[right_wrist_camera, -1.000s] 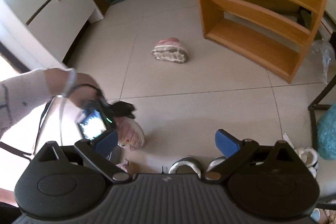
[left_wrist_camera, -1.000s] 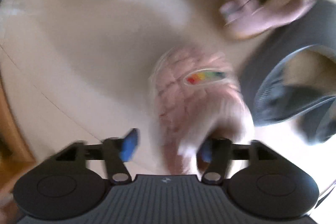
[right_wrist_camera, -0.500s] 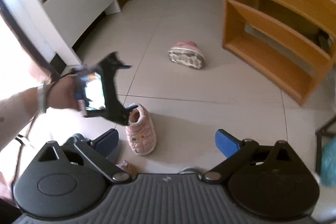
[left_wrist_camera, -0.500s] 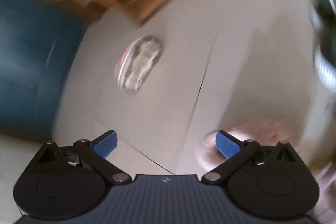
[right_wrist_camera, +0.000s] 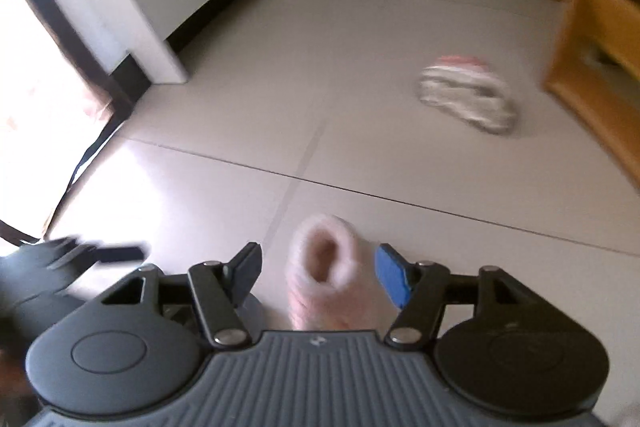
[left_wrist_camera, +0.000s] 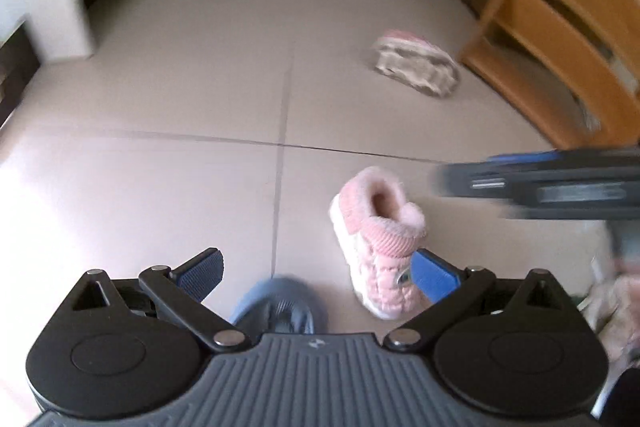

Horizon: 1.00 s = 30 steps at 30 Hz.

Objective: Organize scattered shoes

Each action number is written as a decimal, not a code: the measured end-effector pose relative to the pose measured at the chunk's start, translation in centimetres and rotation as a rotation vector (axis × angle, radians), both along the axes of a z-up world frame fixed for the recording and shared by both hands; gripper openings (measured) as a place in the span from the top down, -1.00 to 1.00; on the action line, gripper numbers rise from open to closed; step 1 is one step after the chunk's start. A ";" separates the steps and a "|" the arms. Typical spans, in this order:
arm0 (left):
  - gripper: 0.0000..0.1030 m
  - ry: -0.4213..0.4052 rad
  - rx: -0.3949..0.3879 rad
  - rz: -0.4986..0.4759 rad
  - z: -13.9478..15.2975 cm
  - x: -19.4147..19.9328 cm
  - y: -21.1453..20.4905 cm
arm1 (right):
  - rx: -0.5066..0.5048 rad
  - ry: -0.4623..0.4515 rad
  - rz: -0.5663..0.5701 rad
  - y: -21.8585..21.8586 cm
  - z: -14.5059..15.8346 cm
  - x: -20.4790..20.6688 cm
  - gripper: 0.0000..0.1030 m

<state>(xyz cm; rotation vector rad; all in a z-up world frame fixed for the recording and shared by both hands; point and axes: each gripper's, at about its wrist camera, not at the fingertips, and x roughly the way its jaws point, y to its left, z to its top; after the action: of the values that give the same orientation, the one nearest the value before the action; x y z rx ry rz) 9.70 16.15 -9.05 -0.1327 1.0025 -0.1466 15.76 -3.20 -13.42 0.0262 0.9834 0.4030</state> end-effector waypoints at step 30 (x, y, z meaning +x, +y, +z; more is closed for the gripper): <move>-1.00 -0.029 0.013 0.103 -1.1 -2.4 8.1 | -0.323 0.139 0.197 9.2 -7.0 2.8 0.46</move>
<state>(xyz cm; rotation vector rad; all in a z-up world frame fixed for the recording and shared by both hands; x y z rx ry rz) 7.29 24.21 -10.14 -0.1690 0.9657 -0.0477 18.51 6.04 -20.44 -0.3409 1.1835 0.4217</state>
